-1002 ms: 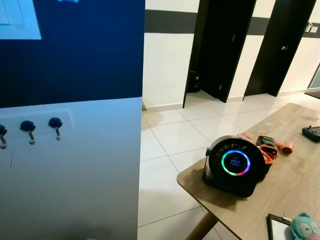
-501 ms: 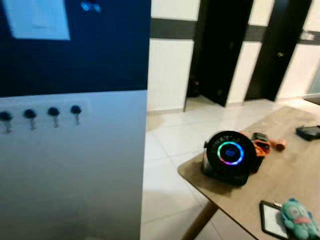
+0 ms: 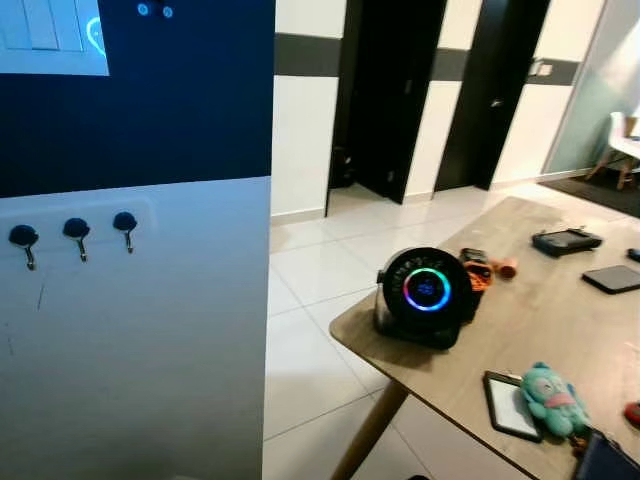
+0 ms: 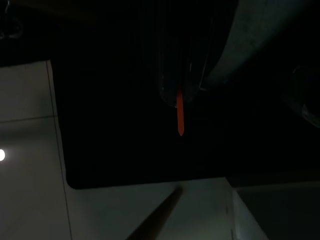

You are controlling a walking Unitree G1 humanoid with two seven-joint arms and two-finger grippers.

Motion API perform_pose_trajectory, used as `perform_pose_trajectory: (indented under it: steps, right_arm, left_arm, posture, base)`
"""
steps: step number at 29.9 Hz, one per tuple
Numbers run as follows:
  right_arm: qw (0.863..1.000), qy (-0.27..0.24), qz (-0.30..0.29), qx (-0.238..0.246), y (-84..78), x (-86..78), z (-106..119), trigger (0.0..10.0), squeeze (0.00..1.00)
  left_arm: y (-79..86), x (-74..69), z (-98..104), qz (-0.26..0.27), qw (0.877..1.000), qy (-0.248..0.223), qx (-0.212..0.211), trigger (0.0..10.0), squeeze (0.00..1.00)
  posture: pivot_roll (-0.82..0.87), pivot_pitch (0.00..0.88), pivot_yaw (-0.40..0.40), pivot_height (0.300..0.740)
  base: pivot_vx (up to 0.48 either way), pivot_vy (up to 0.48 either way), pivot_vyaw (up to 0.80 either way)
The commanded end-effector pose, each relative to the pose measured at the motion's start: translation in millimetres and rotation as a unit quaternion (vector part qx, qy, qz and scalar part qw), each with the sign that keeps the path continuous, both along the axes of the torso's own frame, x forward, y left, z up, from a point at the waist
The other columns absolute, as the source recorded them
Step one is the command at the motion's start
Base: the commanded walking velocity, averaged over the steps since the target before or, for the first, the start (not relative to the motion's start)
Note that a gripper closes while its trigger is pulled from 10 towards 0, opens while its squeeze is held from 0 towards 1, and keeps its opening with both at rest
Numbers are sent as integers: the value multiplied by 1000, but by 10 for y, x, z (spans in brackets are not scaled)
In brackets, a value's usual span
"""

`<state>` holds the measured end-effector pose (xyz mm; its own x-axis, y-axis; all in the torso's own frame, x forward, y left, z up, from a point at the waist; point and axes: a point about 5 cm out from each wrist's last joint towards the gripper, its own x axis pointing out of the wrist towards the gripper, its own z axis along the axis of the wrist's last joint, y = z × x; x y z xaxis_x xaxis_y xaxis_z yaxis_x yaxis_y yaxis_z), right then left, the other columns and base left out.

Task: Hang keys on a hook

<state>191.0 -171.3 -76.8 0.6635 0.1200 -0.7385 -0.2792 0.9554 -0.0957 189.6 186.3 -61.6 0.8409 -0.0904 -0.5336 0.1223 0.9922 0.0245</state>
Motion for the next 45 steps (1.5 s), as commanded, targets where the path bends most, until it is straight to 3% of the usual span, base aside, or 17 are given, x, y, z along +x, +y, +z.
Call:
perform_pose_trajectory:
  steps: [1, 17, 45]
  right_arm:
    - [1000, -2, -8, 1, -11, 14, 6, 10000, 0]
    - [1000, -2, -7, 3, 6, 22, 9, 10000, 0]
    - [1000, -5, -7, 4, 19, 31, 14, 10000, 0]
  left_arm:
    - [22, -12, -13, -1, 1000, 7, 5, 10000, 0]
    - [22, -9, -5, 1, 1000, 3, -1, 10000, 0]
    - [31, -8, -7, -7, 1000, 6, 4, 10000, 0]
  posture:
    - [94, 36, -65, 740]
    - [98, 35, -64, 740]
    - [100, 25, -58, 740]
  base:
    - [0, 0, 0]
    - [0, 0, 0]
    - [-211, 0, 0]
